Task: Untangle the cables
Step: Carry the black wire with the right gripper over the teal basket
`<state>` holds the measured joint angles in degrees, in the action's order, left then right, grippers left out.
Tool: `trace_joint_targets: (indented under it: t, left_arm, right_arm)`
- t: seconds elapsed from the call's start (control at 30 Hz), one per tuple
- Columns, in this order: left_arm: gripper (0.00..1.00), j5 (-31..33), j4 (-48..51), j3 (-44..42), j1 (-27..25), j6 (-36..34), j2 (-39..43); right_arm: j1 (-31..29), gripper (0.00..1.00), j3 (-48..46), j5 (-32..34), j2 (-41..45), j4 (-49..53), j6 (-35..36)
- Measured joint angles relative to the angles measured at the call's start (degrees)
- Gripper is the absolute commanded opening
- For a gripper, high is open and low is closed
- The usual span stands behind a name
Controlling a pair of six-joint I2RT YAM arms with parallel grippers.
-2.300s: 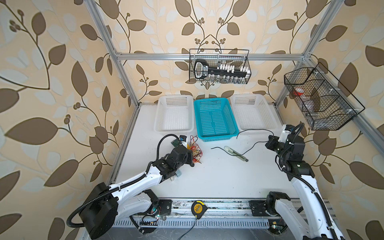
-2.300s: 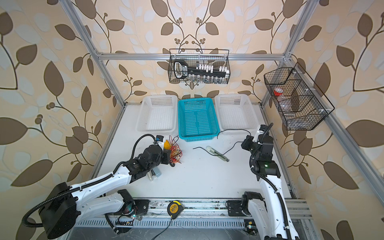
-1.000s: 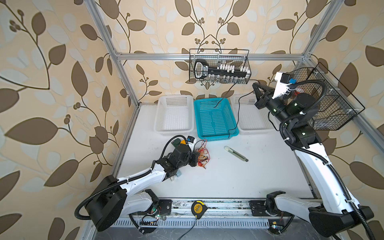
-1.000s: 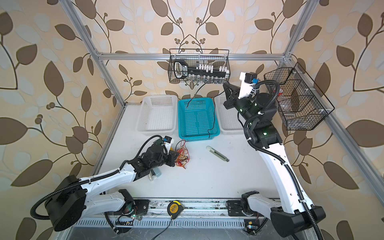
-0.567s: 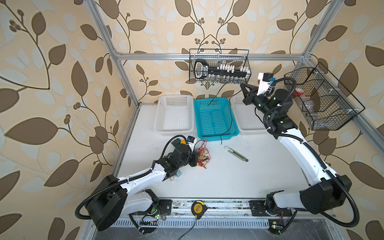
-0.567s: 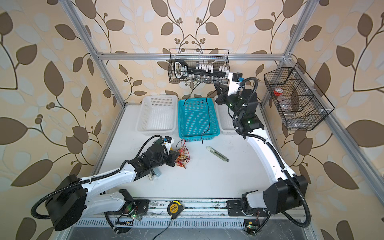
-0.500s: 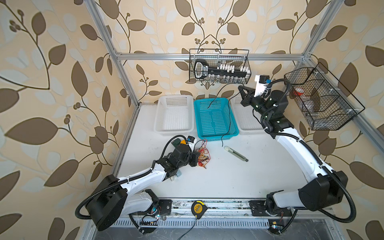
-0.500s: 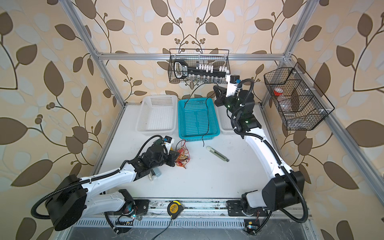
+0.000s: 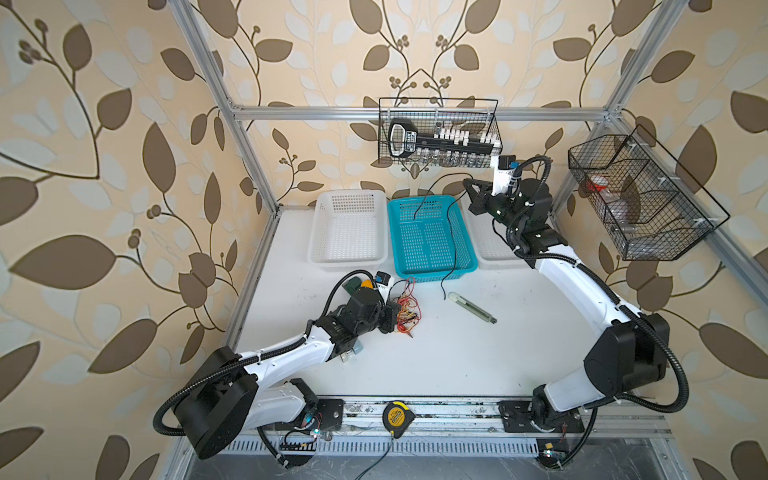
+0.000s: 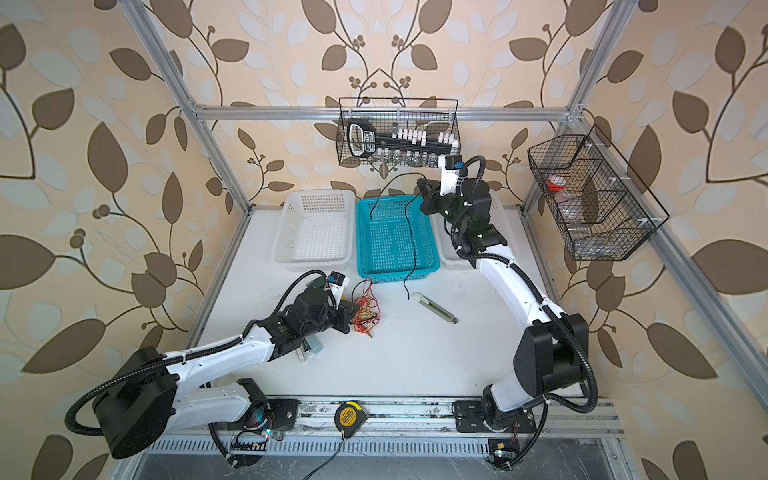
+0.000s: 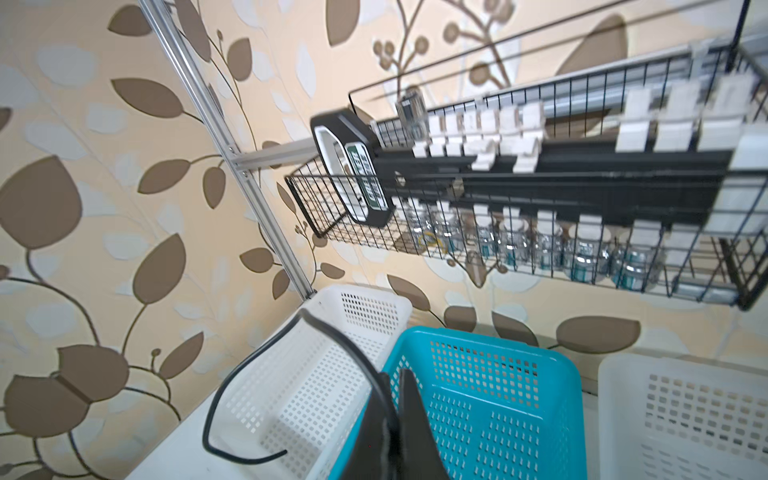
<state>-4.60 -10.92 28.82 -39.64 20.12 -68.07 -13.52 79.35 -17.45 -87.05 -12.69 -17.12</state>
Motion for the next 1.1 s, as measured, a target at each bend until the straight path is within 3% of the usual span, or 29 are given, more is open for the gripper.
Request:
trace_joint_targets:
  t: [0.23,0.4,0.9,1.1]
  left_arm:
    - [0.00,-0.4,-0.5,0.0,0.0,0.0,-0.5]
    - [0.00,-1.2,-0.9,0.0,0.0,0.1,-0.7]
    - [0.00,-1.3,-0.9,-0.1,0.0,0.9,0.5]
    - [0.00,-1.5,-0.9,-0.1,0.0,0.9,0.6]
  right_arm:
    - [0.2,0.00,1.7,-1.3,8.6,-1.5,-0.5]
    - [1.6,0.00,3.3,-2.7,10.1,-4.0,-1.3]
    - [2.4,0.00,1.6,-3.0,1.4,-6.1,-1.4]
    - [-0.7,0.00,-3.1,2.8,-1.3,-2.5,2.2]
